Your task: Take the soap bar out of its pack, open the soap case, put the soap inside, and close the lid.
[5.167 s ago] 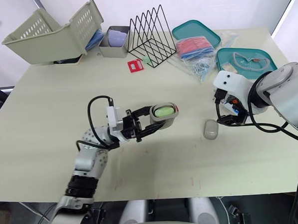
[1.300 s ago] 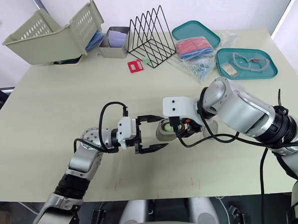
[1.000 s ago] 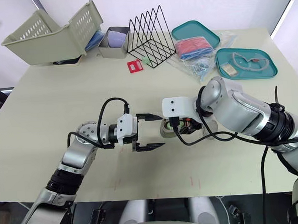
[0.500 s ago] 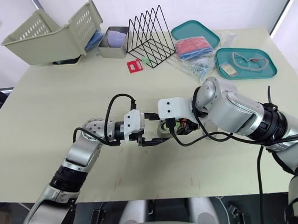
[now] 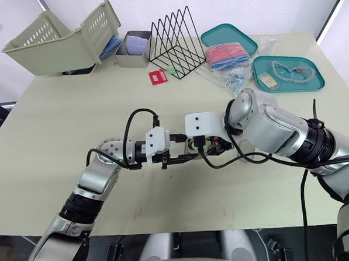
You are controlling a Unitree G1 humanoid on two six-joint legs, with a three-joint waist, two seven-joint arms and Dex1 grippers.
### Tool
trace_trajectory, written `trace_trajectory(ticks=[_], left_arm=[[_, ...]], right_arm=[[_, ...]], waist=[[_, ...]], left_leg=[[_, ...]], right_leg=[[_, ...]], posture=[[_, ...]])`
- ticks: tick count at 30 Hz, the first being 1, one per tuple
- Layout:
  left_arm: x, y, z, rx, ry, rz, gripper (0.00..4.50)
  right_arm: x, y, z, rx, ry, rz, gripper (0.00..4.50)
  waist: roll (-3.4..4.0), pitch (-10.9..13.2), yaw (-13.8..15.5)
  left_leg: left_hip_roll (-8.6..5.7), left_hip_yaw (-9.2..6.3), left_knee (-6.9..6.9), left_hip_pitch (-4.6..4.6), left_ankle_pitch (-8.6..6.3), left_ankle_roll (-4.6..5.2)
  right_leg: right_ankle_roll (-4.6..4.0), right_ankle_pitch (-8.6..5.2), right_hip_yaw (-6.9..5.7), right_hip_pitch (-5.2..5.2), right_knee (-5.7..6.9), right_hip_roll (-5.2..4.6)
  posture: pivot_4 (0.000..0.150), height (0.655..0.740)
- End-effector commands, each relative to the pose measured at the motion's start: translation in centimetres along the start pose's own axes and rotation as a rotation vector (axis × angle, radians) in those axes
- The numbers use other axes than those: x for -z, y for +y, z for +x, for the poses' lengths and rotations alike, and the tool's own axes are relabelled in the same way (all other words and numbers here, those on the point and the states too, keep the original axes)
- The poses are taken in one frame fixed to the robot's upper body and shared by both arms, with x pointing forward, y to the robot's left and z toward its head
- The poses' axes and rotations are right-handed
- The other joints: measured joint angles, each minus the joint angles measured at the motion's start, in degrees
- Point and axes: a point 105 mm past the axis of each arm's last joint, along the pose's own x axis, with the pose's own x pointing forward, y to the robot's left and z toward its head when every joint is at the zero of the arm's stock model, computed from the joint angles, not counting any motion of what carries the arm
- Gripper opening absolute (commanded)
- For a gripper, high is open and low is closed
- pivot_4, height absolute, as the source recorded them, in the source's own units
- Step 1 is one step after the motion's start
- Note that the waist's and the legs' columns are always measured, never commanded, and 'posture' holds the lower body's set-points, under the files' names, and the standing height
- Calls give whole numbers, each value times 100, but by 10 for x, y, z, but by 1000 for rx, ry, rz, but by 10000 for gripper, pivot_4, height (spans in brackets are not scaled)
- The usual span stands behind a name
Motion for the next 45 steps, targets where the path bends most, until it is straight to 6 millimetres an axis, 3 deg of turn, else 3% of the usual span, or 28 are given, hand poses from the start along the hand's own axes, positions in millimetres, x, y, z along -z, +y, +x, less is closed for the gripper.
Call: trace_trajectory(ticks=[1, 3, 5, 10, 13, 16, 20, 30, 45], left_arm=[[-9, -1, 3, -3, -62, 36, 18500], [-8, 2, 2, -28, -80, 11, 18500], [-8, 10, -2, -80, -120, -38, 18500], [-8, 6, -17, -82, -226, 36, 18500], [-4, 6, -20, -141, -301, 19, 18500], [-6, 2, -15, -165, -382, -18, 18500], [-1, -6, -3, -138, -384, -18, 18500], [5, -15, 6, -98, -382, -17, 18500], [4, -21, 4, -101, -370, -13, 18500]], right_arm=[[-13, -9, -10, 73, -50, -45, 39249], [-6, -10, -11, 84, -33, -35, 44131], [4, -10, -14, 92, -13, -23, 44131], [39, -10, -36, 155, 62, 98, 44131], [56, -8, -55, 200, 89, 239, 44131], [66, -1, -59, 207, 115, 389, 44131], [75, 10, -58, 192, 130, 570, 44131], [100, 21, -43, 147, 142, 735, 44131], [100, 10, -20, 137, 80, 915, 44131]], waist=[[0, 0, 1], [0, 0, 7], [0, 0, 31], [0, 0, 32], [0, 0, 24], [-1, 0, 24], [-1, 0, 25], [-2, 0, 18], [-2, 0, 10]], left_leg=[[0, 0, 0, 0, 0, 0], [0, 0, 0, -1, 0, 0], [-1, -1, 0, -1, 0, 0], [-2, 3, 0, -2, 0, 0], [-3, 3, -2, 0, 0, 0], [-2, 3, -2, 1, 0, 0], [-2, 3, 0, 1, 0, 0], [-4, 5, 0, -1, 0, 0], [-2, 5, 0, -3, 0, 0]], right_leg=[[0, 0, 0, 0, 0, 0], [0, 0, 0, 0, -1, 0], [0, 0, 0, 0, -1, -1], [0, 0, 0, 0, -3, -6], [-1, 0, 1, -1, -1, -6], [-1, 1, 2, 1, -2, -5], [0, 1, 3, 1, 0, -5], [0, 1, 6, 1, -3, -5], [1, 1, 7, 1, -3, -3]], posture=[[1500, 7400], [1500, 7400], [1500, 7400], [1500, 7400], [1500, 7400], [1500, 7400], [1500, 7400], [1500, 7400], [1500, 7400]])
